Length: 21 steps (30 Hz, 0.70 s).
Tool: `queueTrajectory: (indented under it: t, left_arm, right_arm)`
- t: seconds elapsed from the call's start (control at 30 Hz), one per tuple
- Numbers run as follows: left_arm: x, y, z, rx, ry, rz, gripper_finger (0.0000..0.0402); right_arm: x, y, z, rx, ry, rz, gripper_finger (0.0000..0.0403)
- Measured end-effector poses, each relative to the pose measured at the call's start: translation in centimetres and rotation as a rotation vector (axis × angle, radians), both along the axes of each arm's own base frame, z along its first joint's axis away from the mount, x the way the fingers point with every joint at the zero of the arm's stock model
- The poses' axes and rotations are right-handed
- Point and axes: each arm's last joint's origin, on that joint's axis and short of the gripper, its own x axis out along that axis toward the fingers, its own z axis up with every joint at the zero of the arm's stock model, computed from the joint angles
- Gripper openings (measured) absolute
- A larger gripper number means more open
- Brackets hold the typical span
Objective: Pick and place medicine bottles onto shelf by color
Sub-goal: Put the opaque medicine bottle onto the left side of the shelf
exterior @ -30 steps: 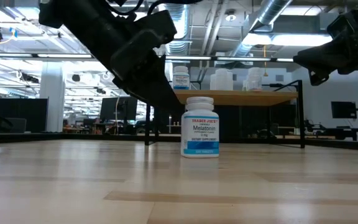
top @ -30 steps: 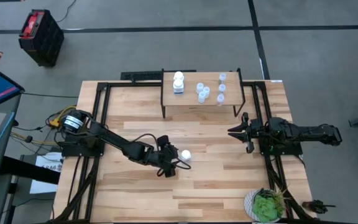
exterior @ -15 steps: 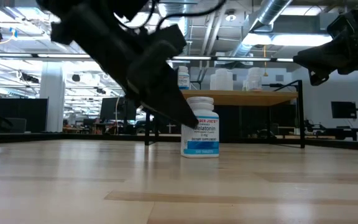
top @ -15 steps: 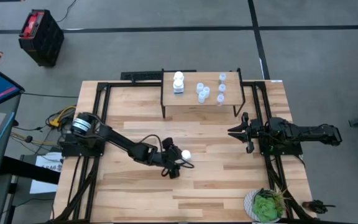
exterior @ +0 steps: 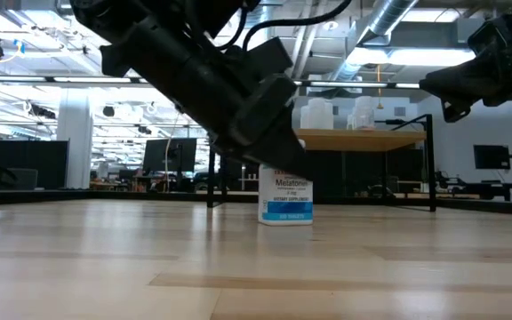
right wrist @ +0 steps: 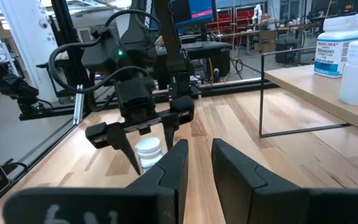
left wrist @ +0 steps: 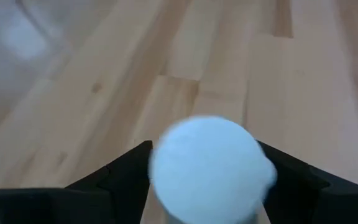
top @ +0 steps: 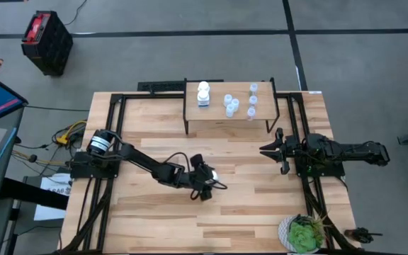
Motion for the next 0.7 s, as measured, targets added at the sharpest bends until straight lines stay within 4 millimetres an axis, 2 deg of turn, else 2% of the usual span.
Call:
queueTrajectory:
  t: [0.2, 0.47, 0.57, 0.7]
  left_arm:
    - [-0.19, -0.07, -0.3, -0.052, 0.036, -0.02, 0.0245]
    - [-0.2, 0.05, -0.29, -0.032, 0.033, 0.004, 0.0238]
    - [-0.2, 0.09, -0.28, -0.024, 0.03, 0.015, 0.0209]
    - [-0.18, 0.08, -0.27, -0.029, 0.029, 0.01, 0.0149]
  right_arm:
    - [0.0, 0.0, 0.0, 0.0, 0.0, 0.0, 0.0097]
    - [0.0, 0.0, 0.0, 0.0, 0.0, 0.0, 0.0097]
    - [0.0, 0.0, 0.0, 0.0, 0.0, 0.0, 0.0097]
    - [0.0, 0.0, 0.0, 0.0, 0.0, 0.0, 0.0097]
